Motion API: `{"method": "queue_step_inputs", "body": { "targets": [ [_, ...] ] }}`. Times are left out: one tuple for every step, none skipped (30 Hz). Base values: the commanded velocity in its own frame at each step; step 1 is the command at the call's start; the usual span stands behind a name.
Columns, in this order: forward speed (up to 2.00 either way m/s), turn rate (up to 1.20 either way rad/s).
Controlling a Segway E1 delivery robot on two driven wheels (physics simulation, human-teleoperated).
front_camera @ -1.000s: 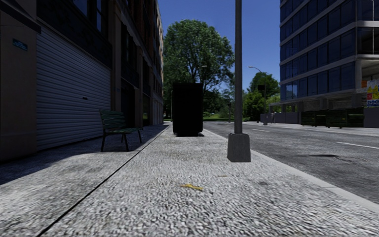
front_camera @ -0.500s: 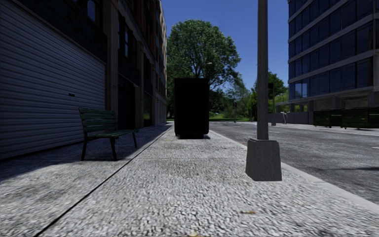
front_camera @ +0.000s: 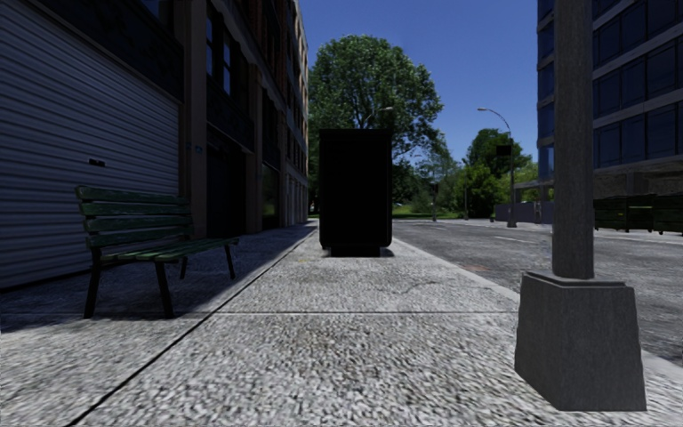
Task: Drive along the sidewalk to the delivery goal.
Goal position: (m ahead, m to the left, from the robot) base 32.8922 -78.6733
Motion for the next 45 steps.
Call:
{"method": "queue_step_inputs", "body": {
  "targets": [
    [2.0,0.22],
    [2.0,0.22],
    [2.0,0.22],
    [2.0,0.22],
    [2.0,0.22],
    [2.0,0.2],
    [2.0,0.18],
    [2.0,0.17],
    [2.0,0.17],
    [2.0,0.17],
    [2.0,0.17],
    [2.0,0.17],
    [2.0,0.17],
    [2.0,0.17],
    [2.0,0.08],
    [2.0,0.0],
    [2.0,0.0],
    [2.0,0.0],
    [2.0,0.0],
    [2.0,0.0],
    [2.0,0.0],
    [2.0,0.0],
    [2.0,0.0],
    [2.0,0.0],
    [2.0,0.0],
    [2.0,0.0],
    [2.0,0.0],
    [2.0,0.0],
    [2.0,0.0],
    [2.0,0.02],
    [2.0,0.02],
    [2.0,0.09],
    [2.0,0.12],
    [2.0,0.12],
    [2.0,0.12],
    [2.0,0.13],
    [2.0,0.13],
    [2.0,0.13],
    [2.0,0.13],
    [2.0,0.13],
    [2.0,0.14],
    [2.0,0.19],
    [2.0,0.21],
    [2.0,0.23],
    [2.0,0.23]
  ]
}}
